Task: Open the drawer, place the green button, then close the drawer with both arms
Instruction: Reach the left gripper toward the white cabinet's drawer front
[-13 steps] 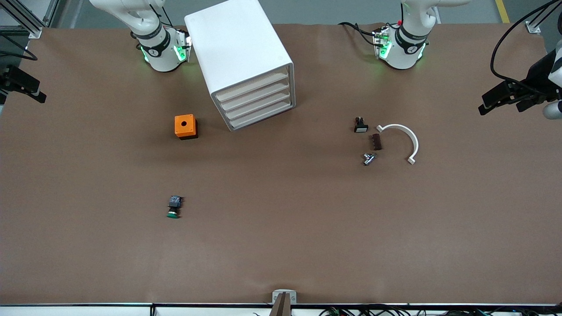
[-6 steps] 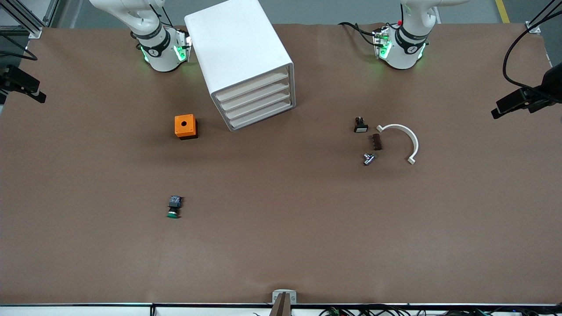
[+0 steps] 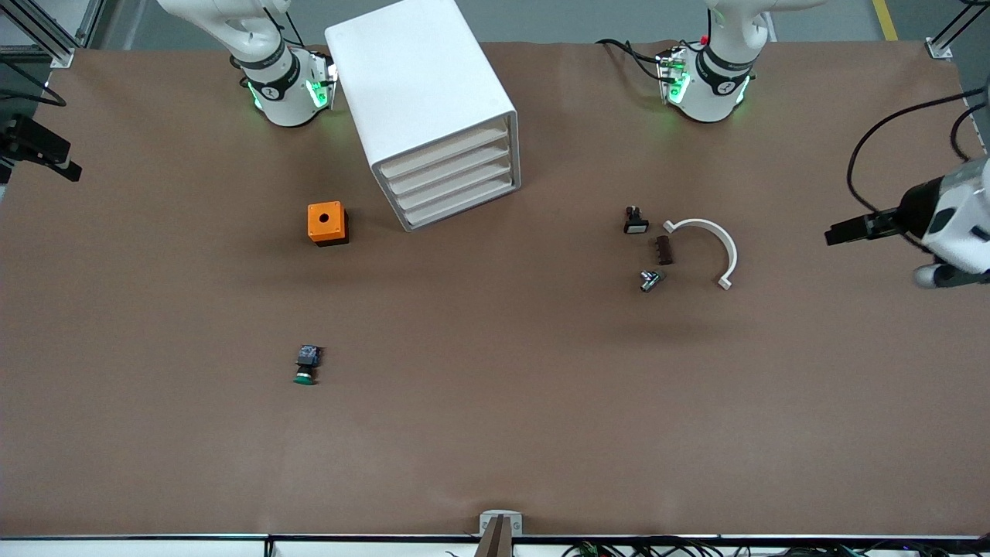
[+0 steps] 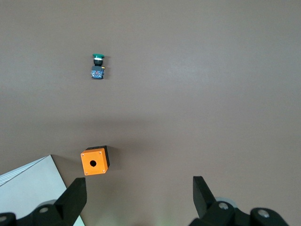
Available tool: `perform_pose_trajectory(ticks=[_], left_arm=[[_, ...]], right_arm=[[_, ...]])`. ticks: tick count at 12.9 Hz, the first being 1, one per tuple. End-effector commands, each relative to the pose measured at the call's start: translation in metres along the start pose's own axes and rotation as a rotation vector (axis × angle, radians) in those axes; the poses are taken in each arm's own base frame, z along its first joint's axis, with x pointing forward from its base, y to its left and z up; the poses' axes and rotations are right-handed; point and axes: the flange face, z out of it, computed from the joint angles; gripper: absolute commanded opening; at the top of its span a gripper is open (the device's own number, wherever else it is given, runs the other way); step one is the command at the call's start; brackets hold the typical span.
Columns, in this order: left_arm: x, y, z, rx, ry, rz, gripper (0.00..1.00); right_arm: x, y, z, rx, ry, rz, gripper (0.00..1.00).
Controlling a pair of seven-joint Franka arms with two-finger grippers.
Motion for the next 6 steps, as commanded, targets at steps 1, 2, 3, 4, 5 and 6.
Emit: perform_pose_trajectory(ticks=[1,2,3,4,5,6], left_arm=[[0.011,0.040,0.030,0.045,-0.055,0.058,1.00],[0.010,0.059,0.037,0.053,-0.066,0.056,1.00],[0.008,0.087,0.048,0.064,-0.080,0.011,1.00],[0.005,0.114,0.059,0.076,-0.092,-0.056,1.00],[0.000,0.142,0.069,0.059,-0.115,-0.119,1.00],[-0.002,0.169,0.081,0.014,-0.155,-0.205,1.00]], right_arm=[[-0.008,0.002,-0.004,-0.014,0.012,-0.010,1.00],[-0.008,0.004,-0.004,-0.014,0.011,-0.009,1.00],[-0.008,0.003,-0.004,-0.014,0.011,-0.009,1.00],[-0.008,0.004,-0.004,-0.014,0.011,-0.007,1.00],[-0.008,0.003,-0.003,-0.014,0.009,-0.010,1.00],[-0.007,0.004,-0.003,-0.014,0.008,-0.009,1.00]])
